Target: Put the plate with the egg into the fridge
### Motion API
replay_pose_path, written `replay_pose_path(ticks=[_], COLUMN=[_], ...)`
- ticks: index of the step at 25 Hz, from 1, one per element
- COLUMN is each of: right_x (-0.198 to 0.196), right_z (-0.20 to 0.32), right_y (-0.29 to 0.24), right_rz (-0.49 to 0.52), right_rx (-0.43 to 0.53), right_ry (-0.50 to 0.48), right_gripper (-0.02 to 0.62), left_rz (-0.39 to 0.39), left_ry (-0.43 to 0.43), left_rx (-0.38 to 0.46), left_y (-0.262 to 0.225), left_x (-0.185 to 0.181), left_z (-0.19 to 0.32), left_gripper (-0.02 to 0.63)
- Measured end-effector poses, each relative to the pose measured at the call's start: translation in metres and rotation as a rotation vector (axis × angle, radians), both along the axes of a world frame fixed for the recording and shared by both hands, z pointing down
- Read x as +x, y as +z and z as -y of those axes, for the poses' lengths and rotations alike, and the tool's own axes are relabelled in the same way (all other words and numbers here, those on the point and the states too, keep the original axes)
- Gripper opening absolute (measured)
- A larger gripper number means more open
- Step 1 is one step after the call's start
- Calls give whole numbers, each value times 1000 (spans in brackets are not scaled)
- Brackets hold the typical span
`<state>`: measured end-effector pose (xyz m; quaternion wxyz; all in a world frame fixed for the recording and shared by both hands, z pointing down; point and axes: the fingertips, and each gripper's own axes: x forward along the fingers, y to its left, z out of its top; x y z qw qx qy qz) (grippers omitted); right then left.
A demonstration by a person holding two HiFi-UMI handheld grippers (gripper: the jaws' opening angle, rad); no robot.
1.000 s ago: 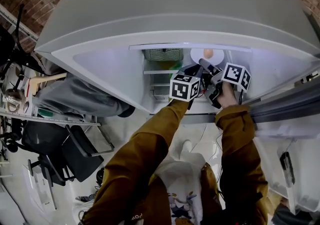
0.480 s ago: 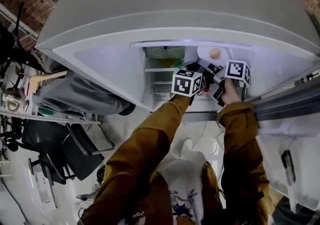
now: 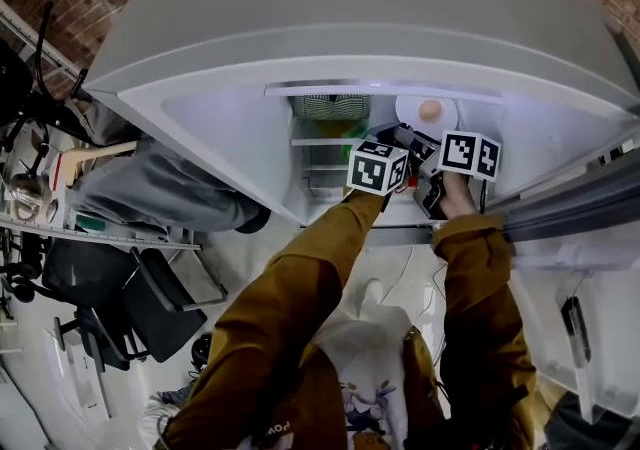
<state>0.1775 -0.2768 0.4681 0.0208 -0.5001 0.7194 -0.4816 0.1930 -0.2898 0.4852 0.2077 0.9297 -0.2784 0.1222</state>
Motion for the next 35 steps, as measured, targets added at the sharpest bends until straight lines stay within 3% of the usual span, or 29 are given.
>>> replay_pose_path(ticks=[12, 19, 24, 33, 35], right_x=[-26, -18, -9, -19, -22], right_z=[-26, -54, -77, -124, -135], right_y=[-10, -48, -65, -87, -90], right_rz=[50, 162, 15, -278, -335], right_rx=[90, 186, 275, 413, 435], right_ry=[0, 94, 118, 109, 111], right_gripper=[264, 262, 260, 107, 100], left_rz=[-16, -97, -102, -89, -84], left_ry=[-59, -91, -111, -107, -105], left_rx=[22, 5, 39, 80, 77], left_y=[-9, -34, -50, -77, -79], left_x=[-30, -58, -83, -111, -119], left_z=[-24, -49, -73, -131, -145], left_gripper=[12, 12, 12, 11, 11])
